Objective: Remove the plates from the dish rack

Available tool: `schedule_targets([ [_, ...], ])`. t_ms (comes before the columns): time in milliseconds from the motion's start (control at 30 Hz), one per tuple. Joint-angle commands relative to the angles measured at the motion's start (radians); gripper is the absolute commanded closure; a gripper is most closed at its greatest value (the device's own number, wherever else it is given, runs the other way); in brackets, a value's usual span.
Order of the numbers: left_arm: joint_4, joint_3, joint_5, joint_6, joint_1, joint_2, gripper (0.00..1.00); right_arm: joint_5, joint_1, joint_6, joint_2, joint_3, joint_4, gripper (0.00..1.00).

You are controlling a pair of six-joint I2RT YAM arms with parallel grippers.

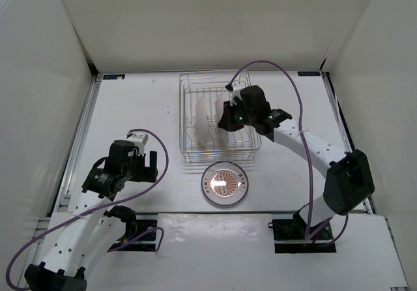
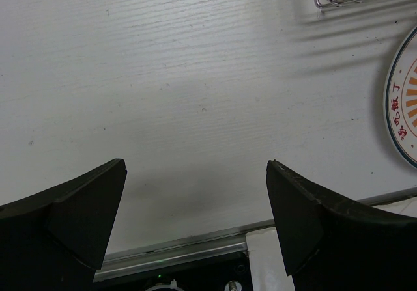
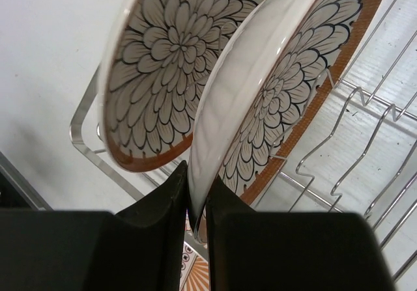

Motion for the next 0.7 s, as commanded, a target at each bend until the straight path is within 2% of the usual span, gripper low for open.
schedule_targets([
  [0, 0.009, 0.02, 0.01, 0.008, 0.002, -0.004, 0.0, 0.016, 0.004, -0.097, -0.045, 0.13, 0.098, 1.0],
  [333, 0.008, 0.019, 0.01, 0.007, 0.0, -0.004, 0.0, 0.027, -0.001, -0.04, -0.057, 0.235, 0.127, 1.0],
  [500, 0.006, 0.019, 0.011, 0.005, 0.0, -0.004, 0.0, 0.102, -0.007, 0.026, -0.1, 0.157, 0.183, 1.0],
  [667, 0.015, 0.019, 0.011, 0.007, 0.0, -0.008, 0.0, 0.084, -0.025, 0.078, -0.111, 0.046, 0.279, 1.0],
])
